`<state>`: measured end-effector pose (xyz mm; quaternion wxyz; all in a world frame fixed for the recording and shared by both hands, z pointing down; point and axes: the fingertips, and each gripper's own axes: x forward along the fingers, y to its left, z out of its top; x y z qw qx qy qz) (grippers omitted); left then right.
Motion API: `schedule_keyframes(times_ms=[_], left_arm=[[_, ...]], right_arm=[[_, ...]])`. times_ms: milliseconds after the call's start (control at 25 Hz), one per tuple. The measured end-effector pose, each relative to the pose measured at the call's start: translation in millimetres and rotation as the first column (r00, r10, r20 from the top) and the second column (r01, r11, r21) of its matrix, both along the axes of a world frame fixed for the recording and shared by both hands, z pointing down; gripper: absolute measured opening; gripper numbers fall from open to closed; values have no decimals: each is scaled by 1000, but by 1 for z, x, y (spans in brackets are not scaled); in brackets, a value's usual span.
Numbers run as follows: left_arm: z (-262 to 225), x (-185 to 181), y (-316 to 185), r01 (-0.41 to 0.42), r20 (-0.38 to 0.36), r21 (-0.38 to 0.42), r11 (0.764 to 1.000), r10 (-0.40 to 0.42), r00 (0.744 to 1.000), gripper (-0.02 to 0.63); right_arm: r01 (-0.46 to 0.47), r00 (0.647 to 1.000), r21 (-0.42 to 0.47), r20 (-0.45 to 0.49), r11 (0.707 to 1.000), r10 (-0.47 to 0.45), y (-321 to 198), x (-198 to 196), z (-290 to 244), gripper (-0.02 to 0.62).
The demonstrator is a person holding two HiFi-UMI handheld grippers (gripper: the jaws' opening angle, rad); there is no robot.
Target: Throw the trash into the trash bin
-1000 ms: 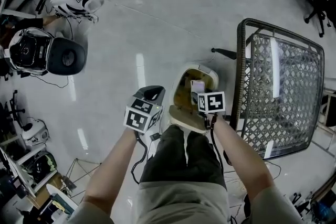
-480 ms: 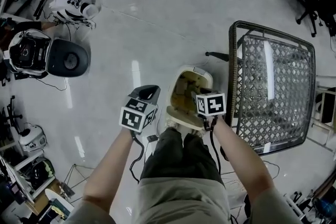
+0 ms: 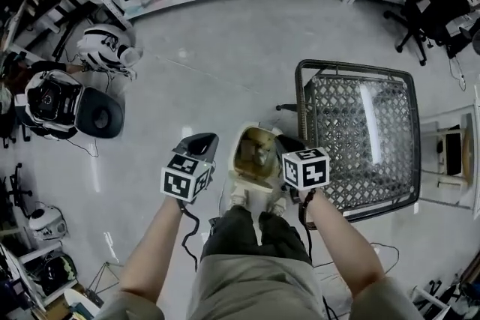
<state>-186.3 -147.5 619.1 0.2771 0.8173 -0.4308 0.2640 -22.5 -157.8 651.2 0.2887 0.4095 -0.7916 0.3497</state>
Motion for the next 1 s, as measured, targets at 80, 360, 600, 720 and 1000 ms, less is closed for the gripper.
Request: schedule_keyframes(times_ms=[80,360,600,720,1000], left_arm=[[-29,7,-1,-4,0,38,999,4,1000,2],[-118,30,-3,-17,26,171,985,13,1000,2],[-191,50,-2,-15,25,290,957,8,1000,2],[-227,59,7,-22,11,340,940,19,1000,2],[-343,92,24,-58,-7,530,846,72,997,2]], right_arm=[[-5,999,47,32,999,4,3,9,-39,28],[-53,994,218,108,975,30,20,48,-157,5],[-57,988,390,157,919,-6,28,69,-264,5],[-54,984,472,176,880,-34,39,75,-315,5],[-33,990,644,128,764,-65,59,101,-401,5]])
